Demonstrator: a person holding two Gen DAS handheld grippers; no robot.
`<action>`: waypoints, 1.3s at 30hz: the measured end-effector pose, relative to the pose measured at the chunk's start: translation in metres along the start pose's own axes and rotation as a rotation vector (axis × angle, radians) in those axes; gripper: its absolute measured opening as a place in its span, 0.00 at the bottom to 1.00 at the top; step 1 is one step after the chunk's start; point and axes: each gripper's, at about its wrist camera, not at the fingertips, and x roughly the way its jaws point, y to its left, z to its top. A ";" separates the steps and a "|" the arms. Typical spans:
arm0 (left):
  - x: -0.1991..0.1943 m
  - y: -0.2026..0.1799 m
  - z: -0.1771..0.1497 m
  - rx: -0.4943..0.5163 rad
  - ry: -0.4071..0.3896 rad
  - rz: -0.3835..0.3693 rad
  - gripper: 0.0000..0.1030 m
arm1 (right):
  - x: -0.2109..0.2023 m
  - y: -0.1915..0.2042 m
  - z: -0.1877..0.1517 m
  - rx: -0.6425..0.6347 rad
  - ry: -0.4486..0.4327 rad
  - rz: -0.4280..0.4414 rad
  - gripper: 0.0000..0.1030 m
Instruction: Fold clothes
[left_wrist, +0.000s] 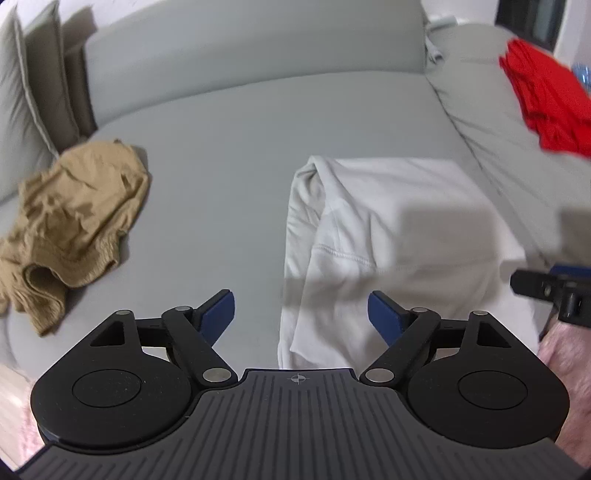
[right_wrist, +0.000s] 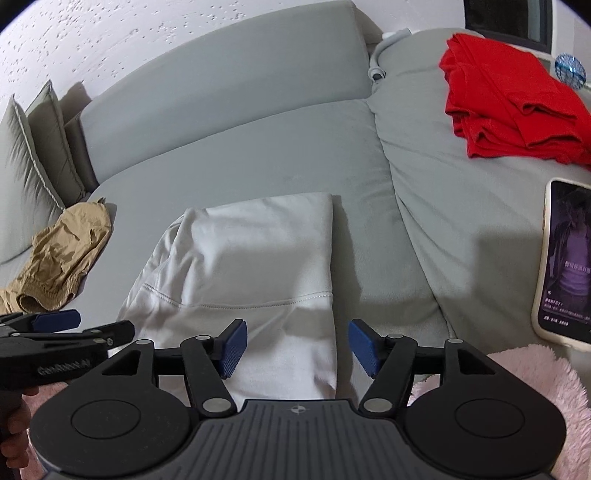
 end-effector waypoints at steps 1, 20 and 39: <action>0.001 0.006 0.002 -0.030 0.005 -0.004 0.83 | 0.000 -0.003 0.001 0.013 -0.001 0.005 0.61; 0.031 0.007 0.005 -0.046 0.108 -0.131 0.86 | 0.019 -0.030 0.010 0.153 0.000 0.067 0.61; 0.039 -0.051 0.015 0.164 0.128 -0.153 0.12 | 0.056 0.020 0.031 -0.177 0.082 0.021 0.08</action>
